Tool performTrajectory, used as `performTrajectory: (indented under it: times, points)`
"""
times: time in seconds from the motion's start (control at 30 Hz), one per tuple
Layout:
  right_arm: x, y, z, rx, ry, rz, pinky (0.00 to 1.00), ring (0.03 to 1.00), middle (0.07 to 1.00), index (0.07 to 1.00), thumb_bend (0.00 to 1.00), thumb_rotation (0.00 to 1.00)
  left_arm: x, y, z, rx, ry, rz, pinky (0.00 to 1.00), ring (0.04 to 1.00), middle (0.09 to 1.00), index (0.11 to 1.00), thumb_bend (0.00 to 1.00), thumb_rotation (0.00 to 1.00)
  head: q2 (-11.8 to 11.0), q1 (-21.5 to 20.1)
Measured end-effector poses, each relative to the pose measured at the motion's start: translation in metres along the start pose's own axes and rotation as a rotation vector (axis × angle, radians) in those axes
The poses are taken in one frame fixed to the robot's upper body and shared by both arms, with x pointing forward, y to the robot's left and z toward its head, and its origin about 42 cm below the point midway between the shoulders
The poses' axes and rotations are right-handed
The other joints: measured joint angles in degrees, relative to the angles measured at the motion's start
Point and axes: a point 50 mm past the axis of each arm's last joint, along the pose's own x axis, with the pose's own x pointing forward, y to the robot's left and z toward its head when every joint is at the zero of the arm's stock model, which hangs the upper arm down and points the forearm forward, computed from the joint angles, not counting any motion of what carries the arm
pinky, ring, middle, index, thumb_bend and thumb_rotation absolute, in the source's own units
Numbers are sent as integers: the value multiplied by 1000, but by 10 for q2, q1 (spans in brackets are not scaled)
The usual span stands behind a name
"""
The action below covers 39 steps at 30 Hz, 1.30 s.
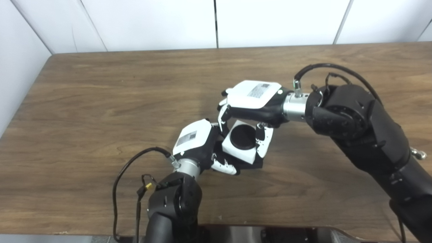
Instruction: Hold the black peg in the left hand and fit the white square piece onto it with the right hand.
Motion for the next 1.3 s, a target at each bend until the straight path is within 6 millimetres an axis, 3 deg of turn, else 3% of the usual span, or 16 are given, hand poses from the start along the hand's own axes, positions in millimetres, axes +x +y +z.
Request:
performTrajectory:
  times: [0.1,0.23,1.07,1.1,1.13,1.3]
  points:
    - [1,2,-2,3,16,20,1000,917,792,702,984,253,0,0,0,-1,1,0,1000,1000,872,482,521,55,1,0]
    - [2,6,-4,13,36,47,1000,925,803,736,1000,293,-1,1,-1,-3,4,-2,1000,1000,868,481,521,54,3,-2]
    - [0,8,-8,39,38,59,1000,936,799,696,1000,304,-2,2,0,13,1,2,1000,983,856,496,519,86,1,-1]
    - [0,7,-8,41,37,58,1000,934,796,693,1000,301,-2,2,1,19,2,0,1000,985,858,587,722,211,1,-1]
    - [0,7,-8,43,37,56,1000,934,793,693,1000,303,-3,2,1,25,3,-3,1000,990,863,631,799,259,1,-1]
    - [-3,5,-11,46,44,46,1000,933,783,677,1000,298,-5,4,4,85,0,-41,1000,1000,890,802,928,406,0,-1]
